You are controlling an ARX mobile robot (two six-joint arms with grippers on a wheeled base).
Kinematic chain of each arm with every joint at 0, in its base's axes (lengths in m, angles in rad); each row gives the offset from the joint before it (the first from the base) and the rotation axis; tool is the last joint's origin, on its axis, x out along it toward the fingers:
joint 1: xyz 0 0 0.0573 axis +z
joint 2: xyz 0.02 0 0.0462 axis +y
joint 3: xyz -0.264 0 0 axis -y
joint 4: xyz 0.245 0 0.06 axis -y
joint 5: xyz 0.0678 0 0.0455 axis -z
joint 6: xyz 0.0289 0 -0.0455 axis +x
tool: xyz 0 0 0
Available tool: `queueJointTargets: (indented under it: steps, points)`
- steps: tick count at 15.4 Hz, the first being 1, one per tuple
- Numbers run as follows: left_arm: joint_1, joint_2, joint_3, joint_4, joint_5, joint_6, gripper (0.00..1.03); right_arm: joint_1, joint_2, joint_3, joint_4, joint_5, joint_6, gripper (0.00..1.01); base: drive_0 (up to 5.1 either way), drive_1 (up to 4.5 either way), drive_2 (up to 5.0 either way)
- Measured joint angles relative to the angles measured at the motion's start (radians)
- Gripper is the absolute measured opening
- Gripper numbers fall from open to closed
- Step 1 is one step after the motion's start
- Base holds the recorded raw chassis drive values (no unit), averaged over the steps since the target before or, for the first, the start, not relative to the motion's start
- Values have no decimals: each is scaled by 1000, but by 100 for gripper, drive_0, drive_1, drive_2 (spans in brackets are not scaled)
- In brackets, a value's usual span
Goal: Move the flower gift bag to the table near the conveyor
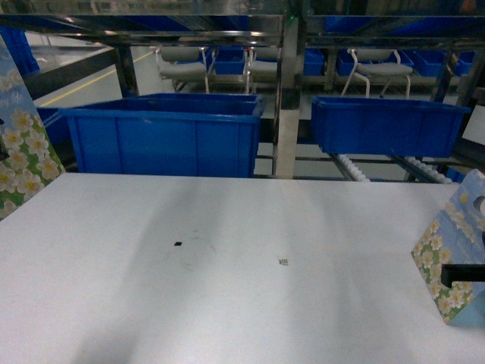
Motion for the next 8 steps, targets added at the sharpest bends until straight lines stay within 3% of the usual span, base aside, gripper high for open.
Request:
queueJointTargets:
  steps: [1,2,3,5,8]
  points:
    - [0,0,0,0,0,0,2,24,23,-43,-6,23,14,22,0,0,0]
    - [0,0,0,1,0,0,2,26,-20,-110,-19,75,18,56,0,0,0]
    - [0,0,0,-1,0,0,2,20,-95,-125,-18,82,8,71,0,0,0]
    - [0,0,0,0,0,0,2,15,-233,-132,-11,102,-51,98,0,0,0]
    - [0,0,0,0,0,0,2,62,-431,-204,-10,175,-133,98,0,0,0]
